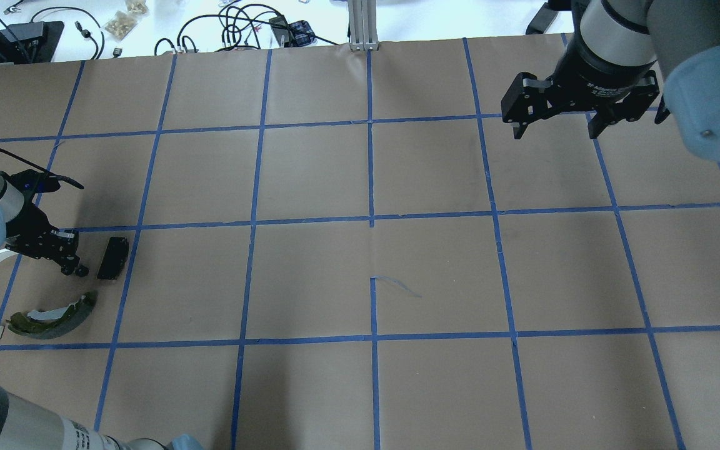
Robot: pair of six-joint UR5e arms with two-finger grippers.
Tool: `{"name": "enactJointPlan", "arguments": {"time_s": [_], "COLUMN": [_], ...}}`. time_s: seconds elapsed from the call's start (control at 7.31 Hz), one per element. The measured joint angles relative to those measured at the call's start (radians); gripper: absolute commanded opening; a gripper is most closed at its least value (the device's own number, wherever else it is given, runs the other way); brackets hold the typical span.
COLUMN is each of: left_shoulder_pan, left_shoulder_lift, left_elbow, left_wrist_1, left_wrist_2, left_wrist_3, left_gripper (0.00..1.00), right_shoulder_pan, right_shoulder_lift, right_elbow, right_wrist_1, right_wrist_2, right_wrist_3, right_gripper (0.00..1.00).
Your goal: Place bearing gear from tray to pile
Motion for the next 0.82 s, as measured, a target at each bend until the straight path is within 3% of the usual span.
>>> {"name": "enactJointPlan", "arguments": {"time_s": [0.14,0.55,0.68,0.82], "left_shoulder_pan": [0.001,0.0,-0.005,-0.015], "left_shoulder_lift": [0.001,0.011,0.018,0.026], "left_elbow": [0.001,0.026,0.064,0.121], "left_wrist_1": [0.001,-0.007,-0.039,-0.102], "left_wrist_2": [0.001,0.007,0.015,0.021], "left_wrist_3": [0.0,0.0,-0.001,-0.004], "left_gripper": [0.79,0.85,0.98,1.0], "right_shoulder_pan": [0.0,0.0,0.0,0.0], "right_shoulder_lift": [0.0,0.0,0.0,0.0], "right_elbow": [0.0,0.0,0.0,0.0], "right_wrist_1": [0.0,0.0,0.0,0.0], "right_wrist_2": [0.0,0.0,0.0,0.0], "right_wrist_3": [0.0,-0.002,-0.002,-0.002], "right_gripper": [1.0,1.0,1.0,1.0]}}
